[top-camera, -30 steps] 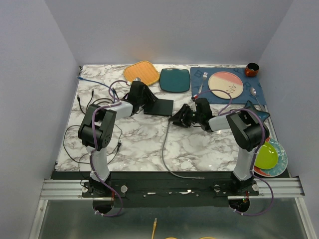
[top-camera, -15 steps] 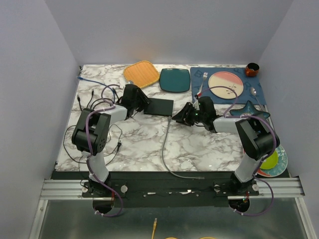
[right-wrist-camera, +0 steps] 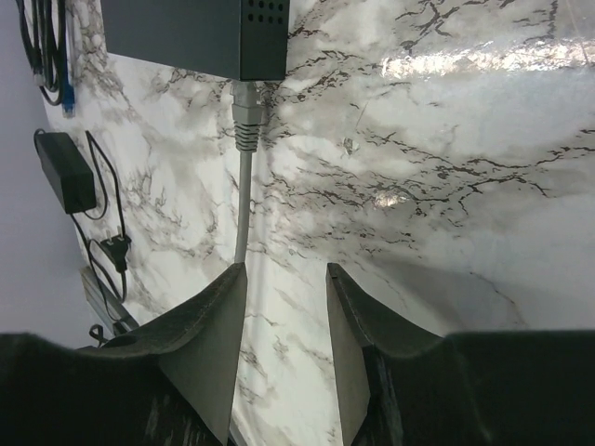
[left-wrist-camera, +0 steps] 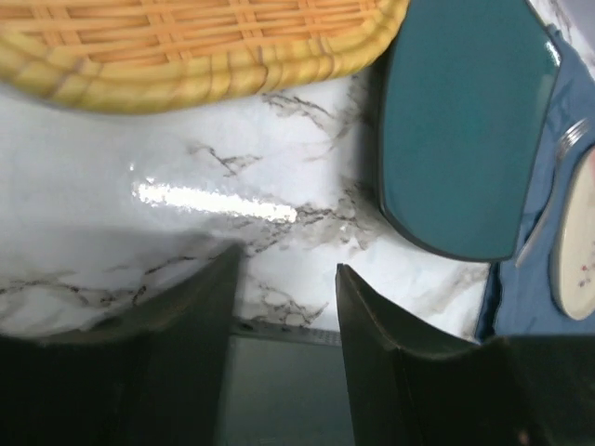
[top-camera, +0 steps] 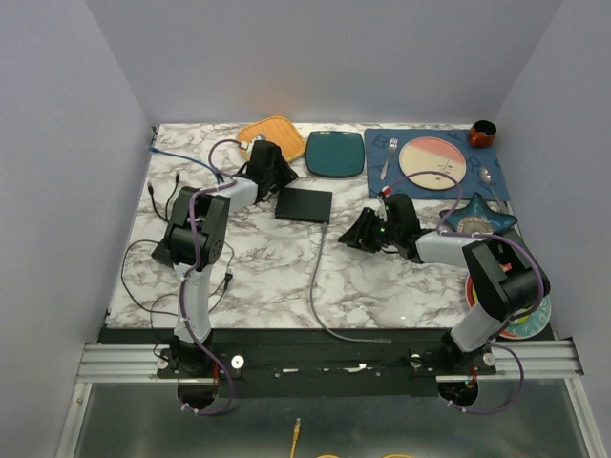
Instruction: Pull the plug from the switch port
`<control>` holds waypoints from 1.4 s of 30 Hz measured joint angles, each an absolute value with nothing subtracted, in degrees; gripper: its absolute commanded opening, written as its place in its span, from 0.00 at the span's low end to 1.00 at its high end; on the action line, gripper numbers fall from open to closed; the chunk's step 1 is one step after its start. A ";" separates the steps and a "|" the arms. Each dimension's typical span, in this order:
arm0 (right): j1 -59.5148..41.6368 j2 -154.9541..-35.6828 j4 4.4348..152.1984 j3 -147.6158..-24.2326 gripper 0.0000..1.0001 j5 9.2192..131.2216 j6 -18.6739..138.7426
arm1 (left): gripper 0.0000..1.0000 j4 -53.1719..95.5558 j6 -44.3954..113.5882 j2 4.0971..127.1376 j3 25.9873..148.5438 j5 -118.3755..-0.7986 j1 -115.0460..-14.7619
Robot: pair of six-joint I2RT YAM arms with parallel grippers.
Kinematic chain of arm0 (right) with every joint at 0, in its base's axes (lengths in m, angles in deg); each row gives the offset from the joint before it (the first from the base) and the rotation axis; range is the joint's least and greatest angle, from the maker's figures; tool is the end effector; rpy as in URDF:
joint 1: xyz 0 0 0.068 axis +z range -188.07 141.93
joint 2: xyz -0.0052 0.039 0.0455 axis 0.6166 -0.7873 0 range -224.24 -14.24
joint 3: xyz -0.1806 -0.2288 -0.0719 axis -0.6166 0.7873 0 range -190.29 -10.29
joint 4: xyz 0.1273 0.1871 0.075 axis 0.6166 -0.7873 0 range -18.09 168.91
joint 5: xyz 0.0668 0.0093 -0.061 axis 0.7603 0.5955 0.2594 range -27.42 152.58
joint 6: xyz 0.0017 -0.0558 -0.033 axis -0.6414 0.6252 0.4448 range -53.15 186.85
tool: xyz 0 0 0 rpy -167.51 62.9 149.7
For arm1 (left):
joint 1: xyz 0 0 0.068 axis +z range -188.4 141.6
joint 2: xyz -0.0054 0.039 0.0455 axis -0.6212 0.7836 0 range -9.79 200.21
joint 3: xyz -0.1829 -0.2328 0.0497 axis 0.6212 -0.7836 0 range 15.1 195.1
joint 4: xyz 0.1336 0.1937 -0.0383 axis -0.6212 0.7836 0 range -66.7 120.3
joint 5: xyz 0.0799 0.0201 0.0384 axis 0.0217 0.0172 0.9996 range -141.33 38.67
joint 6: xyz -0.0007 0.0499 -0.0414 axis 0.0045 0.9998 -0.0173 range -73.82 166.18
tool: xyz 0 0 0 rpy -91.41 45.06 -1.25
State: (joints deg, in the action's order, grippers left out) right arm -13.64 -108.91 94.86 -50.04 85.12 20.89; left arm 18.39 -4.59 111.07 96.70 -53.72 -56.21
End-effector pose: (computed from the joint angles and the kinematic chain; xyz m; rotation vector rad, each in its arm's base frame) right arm 0.2772 0.1473 0.1830 0.2258 2.4184 1.0587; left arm 0.4575 -0.1491 0.2010 -0.6180 2.1771 -0.7117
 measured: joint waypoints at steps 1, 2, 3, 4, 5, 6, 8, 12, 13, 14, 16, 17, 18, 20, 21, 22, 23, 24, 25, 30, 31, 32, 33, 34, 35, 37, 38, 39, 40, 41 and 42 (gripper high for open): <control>-13.64 -108.78 94.81 -50.02 0.48 85.06 21.05 | 0.57 18.72 -4.50 112.05 96.59 -53.72 -56.67; -13.64 -108.67 94.73 -49.99 0.48 84.99 21.20 | 0.57 17.65 -4.46 112.73 96.81 -53.81 -57.06; -13.64 -108.63 94.68 -49.95 0.48 84.91 21.35 | 0.57 17.67 -4.35 112.86 97.01 -53.78 -57.34; -13.64 -108.61 94.66 -49.84 0.48 84.86 21.48 | 0.57 17.65 -4.22 112.93 97.03 -53.81 -57.69; -13.64 -108.61 94.66 -49.71 0.48 84.84 21.51 | 0.57 17.60 -4.13 113.04 97.16 -53.83 -58.02; -13.64 -108.58 94.66 -49.47 0.48 84.80 21.53 | 0.56 17.49 -4.06 113.12 97.22 -53.87 -58.22; -13.64 -108.47 94.59 -48.90 0.47 84.69 21.55 | 0.56 17.25 -3.91 113.19 97.25 -54.11 -58.55; -13.64 -108.32 94.31 -48.22 0.47 84.38 21.57 | 0.57 13.76 -3.97 112.18 94.19 -54.83 -58.79; -13.64 -108.32 94.27 -48.20 0.47 84.36 21.55 | 0.56 12.33 -4.11 110.89 91.98 -54.99 -58.79; -13.64 -108.32 94.29 -48.20 0.47 84.32 21.53 | 0.56 11.35 -4.26 109.41 89.49 -55.01 -58.76; -13.64 -108.32 94.42 -48.20 0.47 84.34 21.44 | 0.56 9.49 -4.72 106.81 85.25 -55.03 -58.52; -13.64 -108.32 94.62 -48.14 0.47 84.36 21.38 | 0.56 8.31 -4.96 105.32 82.69 -55.07 -58.39; -13.64 -108.32 94.92 -48.09 0.47 84.38 21.24 | 0.56 7.44 -5.26 103.90 80.46 -55.12 -58.33; -13.64 -108.32 95.62 -47.87 0.47 84.43 21.03 | 0.56 6.59 -5.53 102.09 77.77 -55.21 -58.22; -13.64 -108.32 95.95 -47.70 0.47 84.45 20.92 | 0.56 6.35 -5.59 101.58 76.98 -55.21 -58.22; -13.64 -108.32 96.10 -47.50 0.47 84.45 20.83 | 0.57 5.82 -5.70 101.04 76.11 -55.21 -58.20; -13.64 -108.32 96.30 -47.26 0.47 84.45 20.76 | 0.57 5.78 -5.75 100.21 75.04 -55.21 -58.17; -13.64 -108.32 96.36 -47.06 0.47 84.45 20.68 | 0.59 5.82 -5.77 99.73 74.49 -55.21 -58.13; -13.64 -108.32 96.41 -46.93 0.47 84.45 20.59 | 0.61 5.97 -5.88 99.07 73.90 -55.16 -58.06; -13.64 -108.32 97.28 -46.65 0.47 84.73 19.91 | 0.66 8.82 -7.71 92.91 69.60 -53.54 -58.02; -13.64 -108.34 97.76 -46.65 0.47 84.97 19.65 | 0.66 9.76 -8.11 91.38 69.49 -53.39 -58.09; -13.64 -108.47 98.33 -46.65 0.47 85.26 19.30 | 0.66 9.82 -8.26 90.52 69.62 -53.41 -58.15; -13.64 -108.71 98.92 -46.65 0.47 85.54 19.04 | 0.66 9.80 -8.56 89.45 70.12 -53.61 -58.39; -13.64 -109.35 99.86 -46.71 0.47 85.98 18.56 | 0.66 9.76 -8.81 88.88 70.65 -53.83 -58.65; -13.64 -110.11 100.50 -46.80 0.47 86.33 18.21 | 0.66 9.54 -9.24 88.47 71.28 -54.40 -59.20; -13.64 -111.91 101.28 -47.37 0.47 87.07 17.31 | 0.65 8.79 -9.85 88.36 71.87 -55.80 -60.43; -13.64 -112.89 101.52 -47.92 0.47 87.49 17.03 | 0.65 8.68 -10.12 88.45 71.87 -56.54 -61.21; -13.64 -113.81 101.83 -48.68 0.47 87.92 16.65 | 0.64 8.71 -10.29 88.64 71.85 -57.13 -61.96; -13.64 -114.64 102.03 -49.53 0.47 88.21 16.30 | 0.64 8.53 -10.51 88.99 71.72 -57.92 -62.85; -13.64 -115.51 102.27 -50.54 0.47 88.60 16.09 | 0.63 8.36 -10.68 89.34 71.52 -58.40 -63.55; -13.64 -116.30 102.53 -51.52 0.47 88.88 15.85 | 0.63 8.12 -10.93 89.89 71.06 -58.92 -64.18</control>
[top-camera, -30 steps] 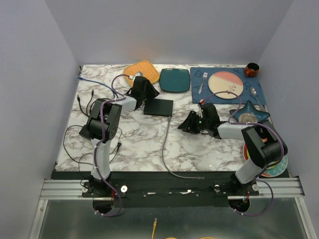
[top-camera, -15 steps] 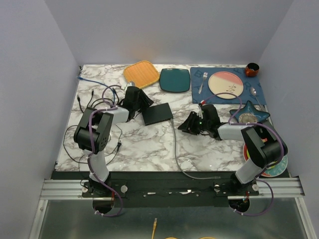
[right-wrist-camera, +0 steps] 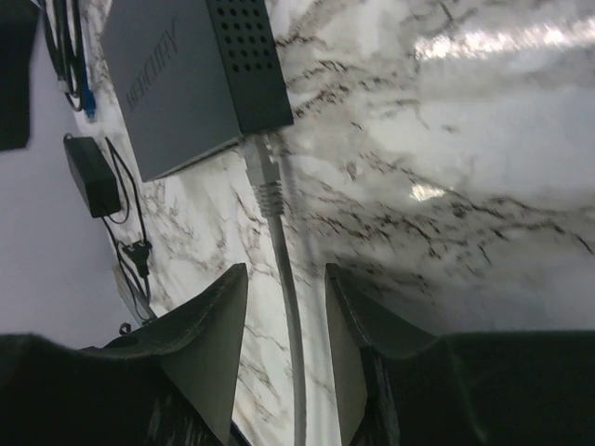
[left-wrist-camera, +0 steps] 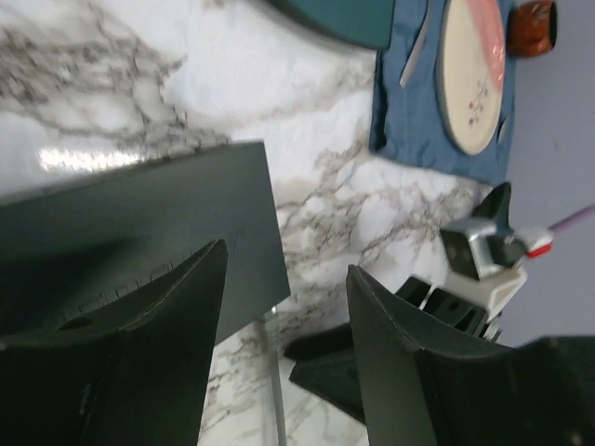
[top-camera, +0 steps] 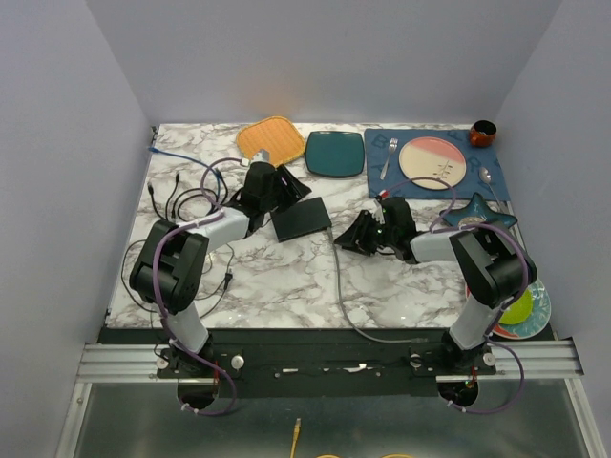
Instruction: Pull the plug from the switch port
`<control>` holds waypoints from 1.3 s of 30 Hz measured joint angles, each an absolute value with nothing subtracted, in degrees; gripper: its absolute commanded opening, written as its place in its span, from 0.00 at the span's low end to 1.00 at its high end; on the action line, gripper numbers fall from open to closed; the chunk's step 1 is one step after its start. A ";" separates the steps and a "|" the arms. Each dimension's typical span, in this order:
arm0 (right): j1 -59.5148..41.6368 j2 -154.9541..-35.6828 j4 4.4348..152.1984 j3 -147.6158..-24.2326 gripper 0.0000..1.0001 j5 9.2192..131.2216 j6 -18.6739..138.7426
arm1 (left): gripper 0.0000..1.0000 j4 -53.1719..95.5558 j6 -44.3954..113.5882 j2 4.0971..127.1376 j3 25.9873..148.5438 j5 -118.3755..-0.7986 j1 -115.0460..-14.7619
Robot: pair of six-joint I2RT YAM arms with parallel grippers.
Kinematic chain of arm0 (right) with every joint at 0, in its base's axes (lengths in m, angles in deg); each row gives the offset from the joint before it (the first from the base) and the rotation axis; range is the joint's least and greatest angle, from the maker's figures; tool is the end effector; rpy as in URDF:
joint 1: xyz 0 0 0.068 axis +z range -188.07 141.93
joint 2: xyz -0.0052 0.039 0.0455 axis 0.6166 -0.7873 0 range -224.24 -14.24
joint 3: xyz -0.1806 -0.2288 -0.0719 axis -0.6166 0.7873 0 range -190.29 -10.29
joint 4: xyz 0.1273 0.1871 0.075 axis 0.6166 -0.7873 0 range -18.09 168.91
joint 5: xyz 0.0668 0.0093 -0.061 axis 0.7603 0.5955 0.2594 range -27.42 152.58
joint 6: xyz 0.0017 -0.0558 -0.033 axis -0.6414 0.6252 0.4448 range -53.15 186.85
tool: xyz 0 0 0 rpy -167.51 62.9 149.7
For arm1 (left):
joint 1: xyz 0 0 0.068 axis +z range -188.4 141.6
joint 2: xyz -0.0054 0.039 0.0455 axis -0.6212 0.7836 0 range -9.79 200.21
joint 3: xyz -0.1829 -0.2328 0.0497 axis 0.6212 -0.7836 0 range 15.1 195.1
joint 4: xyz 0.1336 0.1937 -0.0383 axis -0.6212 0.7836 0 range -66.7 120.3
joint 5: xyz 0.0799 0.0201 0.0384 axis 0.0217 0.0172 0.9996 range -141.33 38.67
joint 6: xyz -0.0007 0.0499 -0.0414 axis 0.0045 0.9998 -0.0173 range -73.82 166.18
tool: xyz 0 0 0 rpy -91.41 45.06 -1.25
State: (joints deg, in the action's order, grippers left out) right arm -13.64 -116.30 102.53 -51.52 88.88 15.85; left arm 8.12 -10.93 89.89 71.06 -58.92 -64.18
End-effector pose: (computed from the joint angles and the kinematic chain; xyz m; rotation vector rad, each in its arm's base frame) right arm 0.2965 0.1594 0.1640 0.2826 2.4152 1.1795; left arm 0.3382 -0.1707 0.2333 -0.5168 2.1685 -0.9871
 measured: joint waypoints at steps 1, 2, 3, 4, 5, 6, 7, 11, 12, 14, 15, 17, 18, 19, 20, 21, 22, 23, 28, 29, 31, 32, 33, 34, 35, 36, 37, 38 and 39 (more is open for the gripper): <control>-13.66 -117.00 102.86 -52.44 0.47 89.10 15.78 | 0.63 7.92 -11.14 90.41 70.41 -59.60 -64.86; -13.66 -117.63 103.05 -53.36 0.47 89.28 15.67 | 0.62 7.90 -11.34 90.79 69.90 -59.97 -65.26; -13.66 -118.29 103.36 -54.26 0.47 89.47 15.56 | 0.61 7.90 -11.80 91.55 69.01 -60.30 -65.56; -13.75 -118.92 103.69 -55.13 0.46 89.69 15.39 | 0.61 7.94 -12.19 92.21 68.35 -60.47 -65.65; -13.79 -119.62 104.17 -55.92 0.46 89.93 15.15 | 0.61 7.68 -12.94 92.91 67.70 -60.71 -65.58; -13.88 -120.47 104.74 -56.64 0.46 90.24 14.84 | 0.61 6.39 -13.55 93.30 67.41 -61.41 -65.47; -14.01 -121.11 105.02 -57.12 0.45 90.46 14.58 | 0.61 5.97 -13.68 93.30 67.45 -61.35 -65.45; -14.30 -122.64 105.92 -57.36 0.44 90.90 13.88 | 0.61 5.14 -14.77 93.85 67.39 -61.43 -65.12; -14.41 -122.97 105.98 -57.40 0.44 91.00 13.79 | 0.60 5.01 -14.92 93.93 67.39 -61.43 -65.10; -14.49 -123.60 106.22 -57.42 0.44 91.22 13.64 | 0.60 4.68 -15.23 94.11 67.39 -61.46 -64.99; -14.54 -123.86 106.44 -57.51 0.43 91.59 13.49 | 0.60 4.51 -15.38 94.20 67.39 -61.46 -64.99; -14.56 -124.17 106.64 -57.80 0.43 91.83 13.44 | 0.60 4.14 -15.62 94.37 67.39 -61.50 -64.88; -14.56 -124.43 106.81 -57.91 0.43 91.94 13.40 | 0.60 4.05 -15.73 94.44 67.39 -61.50 -64.80; -14.56 -124.65 107.03 -58.01 0.42 92.12 13.31 | 0.60 4.01 -15.84 94.48 67.39 -61.54 -64.73; -14.54 -124.82 107.40 -58.04 0.41 92.16 13.27 | 0.60 3.92 -15.86 94.50 67.39 -61.65 -64.71; -14.56 -124.98 107.71 -58.04 0.41 92.27 13.18 | 0.60 3.83 -15.91 94.55 67.39 -61.70 -64.71; -14.54 -125.15 108.04 -58.04 0.40 92.32 12.94 | 0.60 3.68 -15.95 94.61 67.39 -61.78 -64.71; -14.54 -125.33 108.47 -58.01 0.40 92.38 12.72 | 0.60 3.59 -16.00 94.68 67.37 -61.87 -64.71; -14.56 -126.64 111.03 -58.04 0.38 92.77 11.06 | 0.60 2.91 -16.06 94.92 67.30 -62.37 -64.62; -14.56 -126.86 111.45 -58.01 0.37 92.80 10.67 | 0.60 2.80 -16.06 94.92 67.26 -62.42 -64.62; -14.58 -127.23 112.32 -58.01 0.37 92.82 9.79 | 0.60 2.37 -16.08 94.92 67.00 -62.44 -64.62; -14.60 -127.36 112.65 -58.01 0.37 92.82 9.35 | 0.60 2.17 -16.08 94.92 66.86 -62.46 -64.60; -14.80 -127.53 113.06 -57.99 0.36 92.84 8.94 | 0.60 1.93 -16.08 94.92 66.73 -62.46 -64.62; -14.91 -127.73 113.43 -57.95 0.36 92.84 8.35 | 0.60 1.65 -16.08 94.92 66.60 -62.48 -64.60; -14.95 -127.93 113.96 -57.84 0.36 92.88 7.85 | 0.60 1.49 -16.11 94.92 66.51 -62.48 -64.60; -15.04 -128.15 114.59 -57.64 0.35 92.95 7.21 | 0.60 1.34 -16.11 94.92 66.43 -62.48 -64.60; -15.19 -128.28 115.05 -57.49 0.32 93.06 6.73 | 0.60 1.10 -16.13 94.92 66.32 -62.48 -64.60; -15.28 -128.47 115.56 -57.36 0.30 93.17 6.19 | 0.60 0.90 -16.15 94.92 66.21 -62.51 -64.60; -15.32 -128.67 116.06 -57.23 0.28 93.32 5.79 | 0.60 0.82 -16.15 94.92 66.17 -62.51 -64.60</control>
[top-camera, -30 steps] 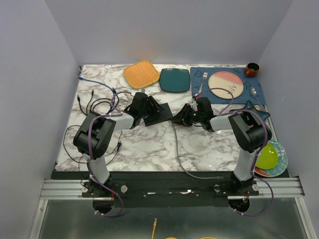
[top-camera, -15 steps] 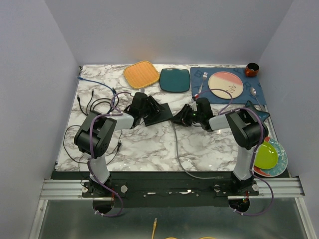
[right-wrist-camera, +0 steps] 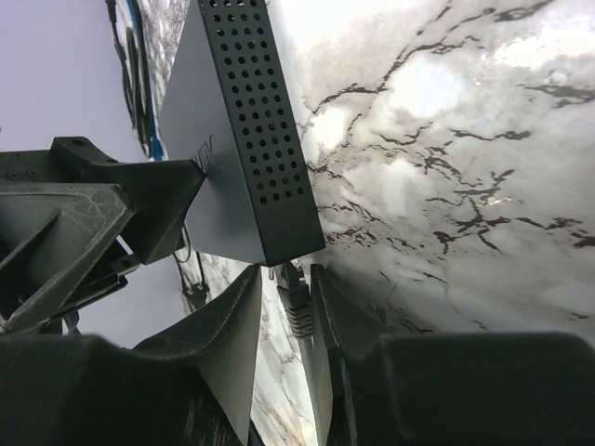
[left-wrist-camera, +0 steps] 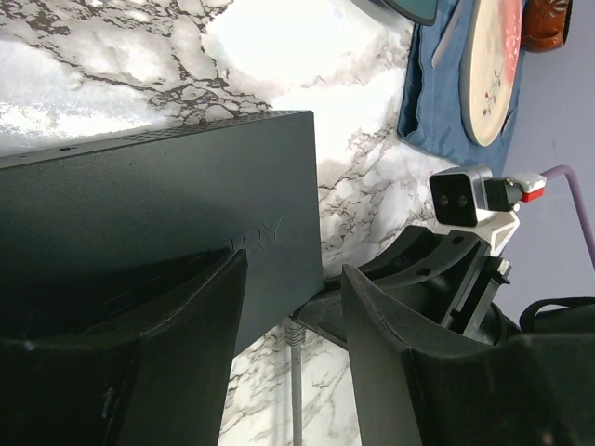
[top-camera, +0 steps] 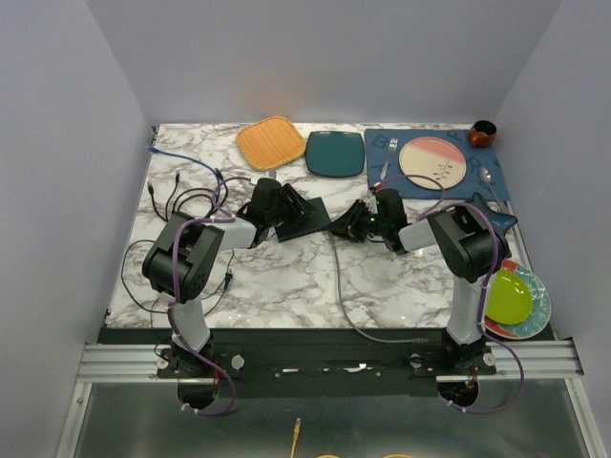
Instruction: Pull the plug from the switch port
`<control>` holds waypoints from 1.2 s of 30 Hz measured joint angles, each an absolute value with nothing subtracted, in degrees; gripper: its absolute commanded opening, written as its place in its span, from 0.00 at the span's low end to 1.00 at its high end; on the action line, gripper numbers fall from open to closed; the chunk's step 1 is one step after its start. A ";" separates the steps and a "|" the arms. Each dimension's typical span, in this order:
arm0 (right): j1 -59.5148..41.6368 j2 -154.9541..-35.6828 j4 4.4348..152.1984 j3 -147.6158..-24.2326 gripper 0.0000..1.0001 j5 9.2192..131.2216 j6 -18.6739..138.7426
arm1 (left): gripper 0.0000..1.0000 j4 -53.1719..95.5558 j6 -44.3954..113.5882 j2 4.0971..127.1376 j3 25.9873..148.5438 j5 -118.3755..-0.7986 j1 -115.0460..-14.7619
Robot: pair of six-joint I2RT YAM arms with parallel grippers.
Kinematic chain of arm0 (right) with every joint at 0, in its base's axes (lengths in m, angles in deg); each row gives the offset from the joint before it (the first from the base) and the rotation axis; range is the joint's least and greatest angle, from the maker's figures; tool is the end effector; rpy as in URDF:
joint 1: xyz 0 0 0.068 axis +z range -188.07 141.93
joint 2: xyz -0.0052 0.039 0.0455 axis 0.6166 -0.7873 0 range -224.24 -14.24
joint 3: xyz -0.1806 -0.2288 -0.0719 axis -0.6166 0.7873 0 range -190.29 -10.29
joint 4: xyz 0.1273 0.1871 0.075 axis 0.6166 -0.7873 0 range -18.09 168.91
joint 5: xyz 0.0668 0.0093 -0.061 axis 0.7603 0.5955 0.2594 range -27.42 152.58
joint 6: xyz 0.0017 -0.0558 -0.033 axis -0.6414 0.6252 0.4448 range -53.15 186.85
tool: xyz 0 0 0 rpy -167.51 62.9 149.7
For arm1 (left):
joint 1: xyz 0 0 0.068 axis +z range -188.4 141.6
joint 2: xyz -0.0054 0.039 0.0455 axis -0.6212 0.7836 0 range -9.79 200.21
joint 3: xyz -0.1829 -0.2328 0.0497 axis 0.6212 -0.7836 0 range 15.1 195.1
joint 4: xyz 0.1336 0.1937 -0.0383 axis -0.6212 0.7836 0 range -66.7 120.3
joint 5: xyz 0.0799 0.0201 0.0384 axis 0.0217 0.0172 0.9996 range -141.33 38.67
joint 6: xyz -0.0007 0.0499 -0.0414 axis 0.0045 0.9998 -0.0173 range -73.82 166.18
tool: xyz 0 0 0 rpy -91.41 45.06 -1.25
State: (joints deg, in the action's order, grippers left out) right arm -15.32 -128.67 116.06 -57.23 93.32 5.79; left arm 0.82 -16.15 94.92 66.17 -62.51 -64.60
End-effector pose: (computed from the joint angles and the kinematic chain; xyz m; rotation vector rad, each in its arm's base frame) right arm 0.3423 0.1716 0.1397 0.4185 2.3257 1.3712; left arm 0.3356 -0.1760 0.1903 -0.5954 2.2373 -1.0718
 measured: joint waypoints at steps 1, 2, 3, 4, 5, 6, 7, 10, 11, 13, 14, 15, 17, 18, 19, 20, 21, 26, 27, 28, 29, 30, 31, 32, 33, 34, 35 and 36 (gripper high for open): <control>-15.37 -128.84 116.41 -57.03 0.25 93.39 5.42 | 0.60 0.62 -16.17 94.92 66.08 -62.51 -64.60; -15.52 -129.06 116.82 -56.90 0.23 93.52 4.96 | 0.60 0.53 -16.24 94.92 66.01 -62.51 -64.60; -15.56 -129.22 117.09 -56.83 0.21 93.56 4.81 | 0.60 0.33 -16.26 94.92 65.90 -62.51 -64.60; -15.59 -129.28 117.35 -56.73 0.19 93.58 4.68 | 0.60 0.16 -16.28 94.92 65.79 -62.51 -64.60; -15.61 -129.37 117.74 -56.62 0.18 93.63 4.48 | 0.60 0.01 -16.30 94.92 65.73 -62.51 -64.60; -15.65 -129.41 118.00 -56.48 0.17 93.63 4.44 | 0.60 -0.19 -16.32 94.92 65.62 -62.51 -64.58; -15.65 -129.43 118.31 -56.33 0.14 93.69 4.31 | 0.60 -0.34 -16.37 94.92 65.53 -62.53 -64.58; -15.65 -129.43 118.77 -56.14 0.03 93.78 4.26 | 0.60 -0.65 -16.54 94.92 65.38 -62.57 -64.49; -15.67 -129.46 118.92 -56.09 0.01 93.78 4.28 | 0.60 -0.74 -16.59 94.92 65.31 -62.57 -64.51; -15.67 -129.48 119.16 -56.00 0.01 93.78 4.31 | 0.60 -0.98 -16.74 94.92 65.14 -62.57 -64.49; -15.67 -129.54 119.34 -55.96 0.01 93.78 4.31 | 0.60 -1.35 -16.78 94.90 64.92 -62.59 -64.49; -15.67 -129.59 119.42 -55.96 0.01 93.85 4.31 | 0.60 -1.96 -16.87 94.83 64.50 -62.61 -64.49; -15.67 -129.68 119.64 -55.89 0.01 94.00 4.31 | 0.60 -3.64 -17.11 94.35 63.13 -62.77 -64.49; -15.67 -129.74 119.80 -55.85 0.01 94.04 4.33 | 0.60 -4.85 -17.33 93.74 61.82 -62.99 -64.49; -15.67 -129.76 119.86 -55.85 0.01 94.06 4.33 | 0.60 -6.16 -17.64 93.06 60.24 -63.23 -64.49; -15.70 -129.76 119.93 -55.83 0.01 94.09 4.33 | 0.60 -7.14 -17.98 92.47 59.04 -63.62 -64.49; -15.70 -129.76 119.97 -55.81 0.01 94.09 4.35 | 0.60 -8.41 -18.49 91.66 57.40 -64.06 -64.51; -15.70 -129.76 119.99 -55.81 0.01 94.15 4.70 | 0.60 -10.35 -19.45 88.62 52.88 -64.93 -66.28; -15.70 -129.76 119.99 -55.81 0.01 94.22 4.81 | 0.60 -10.35 -19.45 88.45 52.42 -64.98 -67.07; -15.70 -129.76 119.99 -55.81 0.01 94.26 4.85 | 0.60 -10.27 -19.45 88.53 52.11 -65.11 -67.75; -15.70 -129.76 119.99 -55.81 0.01 94.28 4.92 | 0.60 -10.05 -19.54 88.82 51.94 -65.22 -68.29; -15.70 -129.76 119.99 -55.81 0.01 94.35 4.94 | 0.60 -10.00 -19.71 89.10 51.89 -65.41 -68.67; -15.70 -129.76 119.99 -55.81 0.01 94.44 4.96 | 0.60 -10.11 -19.95 89.67 51.87 -65.57 -69.02; -15.70 -129.76 119.99 -55.79 0.01 94.48 5.00 | 0.60 -10.18 -20.15 90.22 51.89 -65.61 -69.08; -15.70 -129.76 119.99 -55.76 0.01 94.52 5.14 | 0.60 -10.29 -20.37 90.83 51.94 -65.65 -69.08; -15.70 -129.76 119.99 -55.70 0.01 94.59 5.27 | 0.60 -10.46 -20.94 91.79 52.00 -65.70 -69.06; -15.70 -129.76 120.01 -55.65 0.01 94.63 5.40 | 0.60 -11.23 -21.48 92.47 52.20 -66.11 -68.99; -15.70 -129.76 120.04 -55.61 0.01 94.65 5.46 | 0.60 -11.40 -21.74 92.84 52.64 -66.11 -68.95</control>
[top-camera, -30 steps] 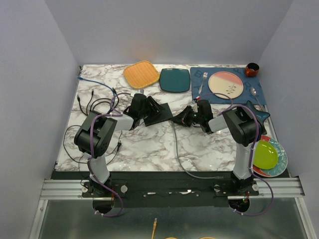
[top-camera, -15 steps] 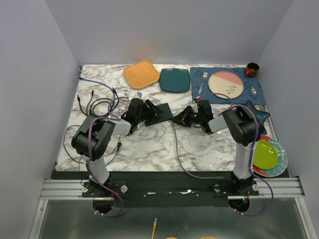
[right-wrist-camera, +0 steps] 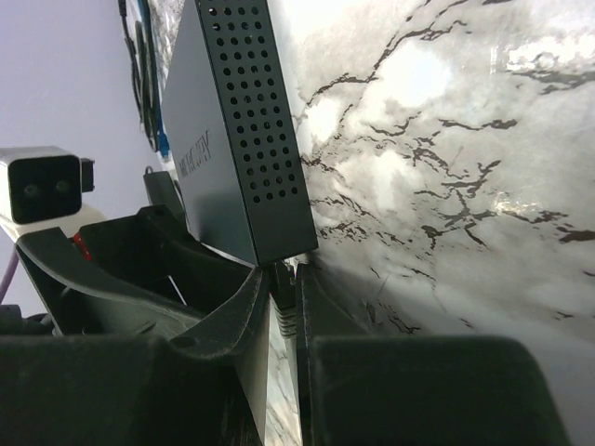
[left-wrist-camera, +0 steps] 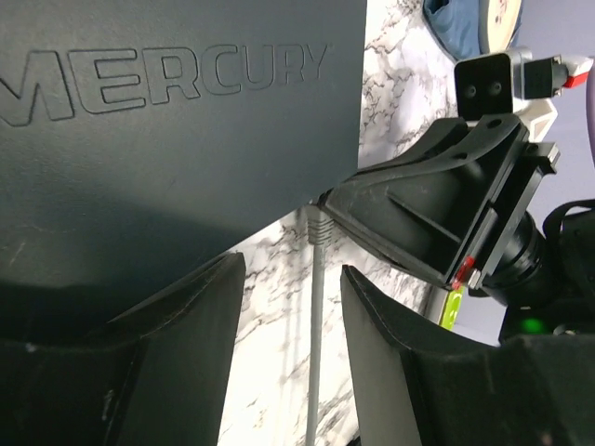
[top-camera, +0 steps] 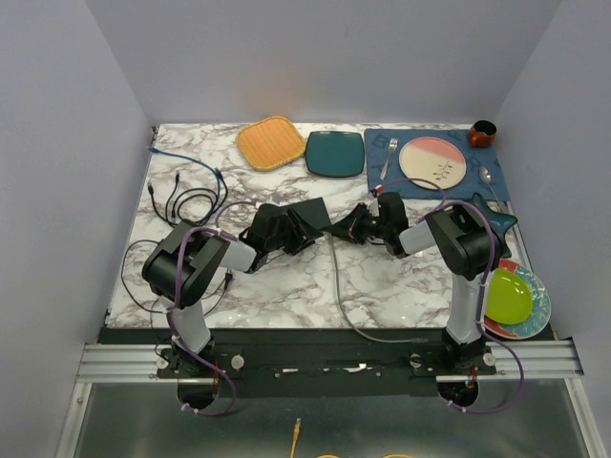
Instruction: Pull the plug from the switch port
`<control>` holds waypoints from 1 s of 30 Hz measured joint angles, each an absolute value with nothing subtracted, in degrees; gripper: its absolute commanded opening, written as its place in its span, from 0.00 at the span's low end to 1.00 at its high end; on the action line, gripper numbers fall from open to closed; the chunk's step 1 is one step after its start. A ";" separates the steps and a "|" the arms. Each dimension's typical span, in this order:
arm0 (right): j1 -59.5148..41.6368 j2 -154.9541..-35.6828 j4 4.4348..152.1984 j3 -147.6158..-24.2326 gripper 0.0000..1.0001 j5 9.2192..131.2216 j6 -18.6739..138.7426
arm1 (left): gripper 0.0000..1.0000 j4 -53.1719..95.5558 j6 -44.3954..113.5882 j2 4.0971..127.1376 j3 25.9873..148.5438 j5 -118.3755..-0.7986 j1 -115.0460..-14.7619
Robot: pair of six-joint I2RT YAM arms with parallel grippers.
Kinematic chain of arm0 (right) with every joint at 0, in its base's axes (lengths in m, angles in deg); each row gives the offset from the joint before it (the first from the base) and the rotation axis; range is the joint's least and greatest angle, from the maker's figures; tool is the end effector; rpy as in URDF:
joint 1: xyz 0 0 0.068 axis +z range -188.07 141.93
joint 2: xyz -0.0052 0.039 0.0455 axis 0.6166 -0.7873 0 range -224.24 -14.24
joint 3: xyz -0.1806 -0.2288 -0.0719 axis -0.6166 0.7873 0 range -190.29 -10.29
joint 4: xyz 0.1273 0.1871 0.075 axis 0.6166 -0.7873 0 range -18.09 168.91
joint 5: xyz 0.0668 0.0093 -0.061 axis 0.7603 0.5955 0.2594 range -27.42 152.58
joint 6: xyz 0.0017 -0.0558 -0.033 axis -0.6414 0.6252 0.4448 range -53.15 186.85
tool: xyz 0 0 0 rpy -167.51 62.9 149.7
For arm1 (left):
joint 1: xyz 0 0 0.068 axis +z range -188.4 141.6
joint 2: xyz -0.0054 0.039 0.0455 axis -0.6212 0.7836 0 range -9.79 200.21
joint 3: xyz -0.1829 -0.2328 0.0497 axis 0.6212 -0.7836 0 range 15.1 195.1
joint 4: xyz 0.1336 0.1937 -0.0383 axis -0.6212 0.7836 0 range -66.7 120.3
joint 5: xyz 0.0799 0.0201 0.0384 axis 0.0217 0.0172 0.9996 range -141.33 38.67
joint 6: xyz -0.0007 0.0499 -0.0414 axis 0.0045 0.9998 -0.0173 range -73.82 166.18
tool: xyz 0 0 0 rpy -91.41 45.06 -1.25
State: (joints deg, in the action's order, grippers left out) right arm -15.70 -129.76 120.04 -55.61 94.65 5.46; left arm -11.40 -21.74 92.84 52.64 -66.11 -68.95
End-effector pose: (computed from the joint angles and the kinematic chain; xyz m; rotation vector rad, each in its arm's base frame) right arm 0.3403 0.1692 0.1335 0.4037 2.3089 1.4018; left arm 0.2838 -0.1824 0.1619 -0.5895 2.2902 -1.2227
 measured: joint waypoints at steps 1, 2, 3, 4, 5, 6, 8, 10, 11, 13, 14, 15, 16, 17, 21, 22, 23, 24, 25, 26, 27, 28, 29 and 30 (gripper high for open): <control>-15.70 -129.76 120.06 -55.57 0.01 94.68 5.55 | 0.60 -11.45 -22.07 93.17 52.99 -66.11 -68.91; -15.70 -129.74 120.12 -55.52 0.01 94.70 5.66 | 0.60 -11.56 -22.33 93.45 53.25 -66.07 -68.86; -15.70 -129.74 120.28 -55.44 0.01 94.74 5.81 | 0.60 -11.64 -22.77 93.89 53.66 -66.02 -68.82; -15.70 -129.74 120.39 -55.37 0.01 94.87 5.92 | 0.60 -11.71 -23.12 94.30 54.08 -66.02 -68.80; -15.70 -129.74 120.47 -55.24 0.01 94.96 6.03 | 0.60 -11.71 -23.32 94.57 54.41 -65.96 -68.80; -15.70 -129.74 120.65 -55.15 0.01 95.14 6.14 | 0.60 -11.66 -23.73 95.11 55.06 -65.92 -68.75; -15.70 -129.74 120.95 -54.95 0.01 95.38 6.45 | 0.60 -11.40 -24.17 95.70 55.96 -65.83 -68.75; -15.67 -129.74 121.46 -54.47 0.01 95.64 6.49 | 0.60 -11.36 -24.67 96.18 56.64 -65.59 -68.75; -15.65 -129.72 121.74 -54.21 0.01 95.86 6.51 | 0.60 -11.38 -24.94 96.40 56.90 -65.43 -68.75; -15.63 -129.65 122.24 -53.73 0.01 96.27 6.75 | 0.60 -11.42 -25.39 96.64 57.18 -65.24 -68.75; -15.63 -129.63 122.44 -53.53 0.01 96.47 6.86 | 0.60 -11.53 -25.57 96.75 57.27 -65.19 -68.75; -15.59 -129.63 122.66 -53.36 0.01 96.60 6.91 | 0.60 -11.73 -25.90 96.95 57.42 -65.15 -68.75; -15.54 -129.63 122.88 -53.18 0.01 96.64 6.91 | 0.60 -11.88 -26.12 97.04 57.47 -65.13 -68.75; -15.50 -129.61 123.03 -53.08 0.01 96.71 6.93 | 0.60 -12.32 -26.31 97.26 57.53 -65.13 -68.75; -15.39 -129.57 122.99 -52.97 0.01 97.39 7.32 | 0.60 -12.95 -26.84 97.47 57.53 -65.11 -68.75; -15.30 -129.54 122.83 -52.97 0.01 97.69 7.54 | 0.60 -13.09 -26.97 97.54 57.55 -65.11 -68.75; -15.17 -129.52 122.64 -52.97 0.01 98.11 7.87 | 0.60 -13.22 -27.08 97.61 57.55 -65.11 -68.75; -15.04 -129.50 122.40 -52.97 0.01 98.55 8.20 | 0.60 -13.33 -27.25 97.69 57.55 -65.08 -68.75; -14.84 -129.50 122.20 -53.03 0.01 99.05 8.48 | 0.60 -13.35 -27.43 97.80 57.53 -65.04 -68.75; -14.60 -129.50 121.83 -53.08 0.01 99.57 8.85 | 0.60 -13.37 -27.51 97.91 57.53 -65.02 -68.73; -14.19 -129.41 120.91 -53.14 0.01 100.47 9.40 | 0.60 -13.43 -27.65 98.02 57.55 -64.95 -68.73; -13.66 -129.41 120.28 -53.18 0.01 101.34 9.77 | 0.60 -13.50 -27.69 98.04 57.55 -64.89 -68.73; -13.12 -129.39 119.71 -53.32 0.01 101.98 10.14 | 0.60 -13.50 -27.73 98.06 57.58 -64.82 -68.73; -12.59 -129.33 119.21 -53.38 0.01 102.54 10.56 | 0.60 -13.50 -27.82 98.06 57.60 -64.78 -68.73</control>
